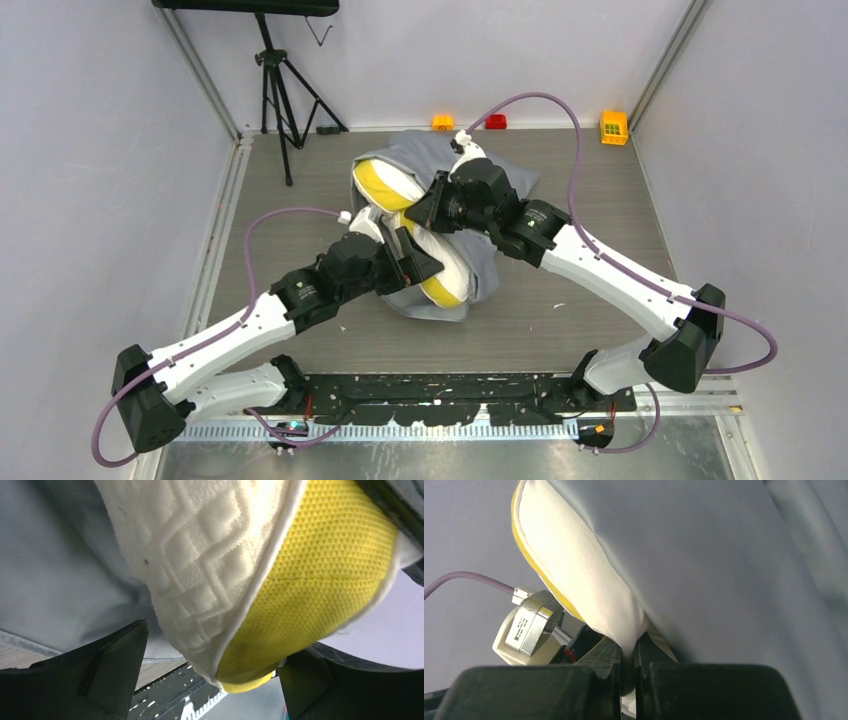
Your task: Remove the pillowcase from the pillow
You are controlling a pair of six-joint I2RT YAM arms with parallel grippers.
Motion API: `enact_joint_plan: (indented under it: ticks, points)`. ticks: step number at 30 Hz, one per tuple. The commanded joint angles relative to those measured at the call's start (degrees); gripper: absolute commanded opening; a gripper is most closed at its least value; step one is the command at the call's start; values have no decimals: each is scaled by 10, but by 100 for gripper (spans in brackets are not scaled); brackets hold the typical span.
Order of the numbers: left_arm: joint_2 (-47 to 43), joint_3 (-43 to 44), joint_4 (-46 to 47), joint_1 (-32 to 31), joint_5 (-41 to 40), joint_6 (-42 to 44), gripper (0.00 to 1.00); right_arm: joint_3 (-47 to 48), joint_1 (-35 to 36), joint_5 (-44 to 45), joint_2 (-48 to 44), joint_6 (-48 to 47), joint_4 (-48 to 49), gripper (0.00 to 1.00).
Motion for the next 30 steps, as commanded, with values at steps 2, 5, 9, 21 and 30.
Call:
enact_joint_plan:
  ticks: [2, 5, 9, 21, 30]
  points:
    - [-6, -21, 108, 11, -50, 38, 73, -5, 0, -54, -36, 5, 87, 20]
    - [-6, -17, 85, 40, -38, 58, 21, -31, 0, -32, -67, -18, 74, 57]
    - [-39, -46, 68, 99, 17, 61, 0, -54, -1, 33, -116, -65, 28, 75]
    - [-108, -56, 37, 150, 146, 101, 0, -49, -2, 27, -75, -186, -82, 93]
    - [-116, -37, 22, 150, 179, 103, 0, -25, -22, 62, 24, -165, -49, 48]
